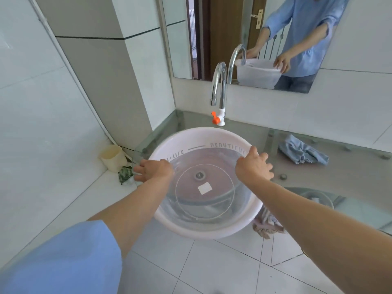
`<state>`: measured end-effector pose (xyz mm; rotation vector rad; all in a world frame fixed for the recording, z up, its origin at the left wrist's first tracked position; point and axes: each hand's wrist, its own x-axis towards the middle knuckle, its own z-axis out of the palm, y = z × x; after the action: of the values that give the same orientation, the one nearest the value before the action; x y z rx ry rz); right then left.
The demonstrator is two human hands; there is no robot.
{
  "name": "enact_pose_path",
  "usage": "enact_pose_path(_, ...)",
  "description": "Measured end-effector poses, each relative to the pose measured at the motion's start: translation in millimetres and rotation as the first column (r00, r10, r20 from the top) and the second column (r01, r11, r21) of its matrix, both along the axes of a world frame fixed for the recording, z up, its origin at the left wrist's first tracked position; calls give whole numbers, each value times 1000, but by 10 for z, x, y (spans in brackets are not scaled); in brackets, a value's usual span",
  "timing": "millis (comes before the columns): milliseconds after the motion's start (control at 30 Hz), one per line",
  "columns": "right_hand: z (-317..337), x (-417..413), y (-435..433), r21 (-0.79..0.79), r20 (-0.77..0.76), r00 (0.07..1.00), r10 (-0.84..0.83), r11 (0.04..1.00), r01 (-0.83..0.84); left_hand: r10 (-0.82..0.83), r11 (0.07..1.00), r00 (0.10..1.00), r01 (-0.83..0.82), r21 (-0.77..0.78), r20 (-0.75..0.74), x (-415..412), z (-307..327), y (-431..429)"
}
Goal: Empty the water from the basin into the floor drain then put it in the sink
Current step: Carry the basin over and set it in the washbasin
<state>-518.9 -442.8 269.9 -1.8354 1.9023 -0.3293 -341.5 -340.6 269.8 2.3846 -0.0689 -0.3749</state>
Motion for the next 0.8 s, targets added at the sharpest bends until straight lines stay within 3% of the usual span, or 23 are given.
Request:
enact_pose_path(367,-199,566,-813,-51,39,990,139,989,-137,-24,998,999,21,52,41,615,-236,-615)
enact_pose_path(567,-520,634,-1060,-82,99,978,185,981,-178,-133,989,984,124,85,115,770,-641,-757)
enact_pose_path(800,-967,668,-1223,-110,39,976,215,972,-209,-291,950,939,260,174,186,816,-1082,-842)
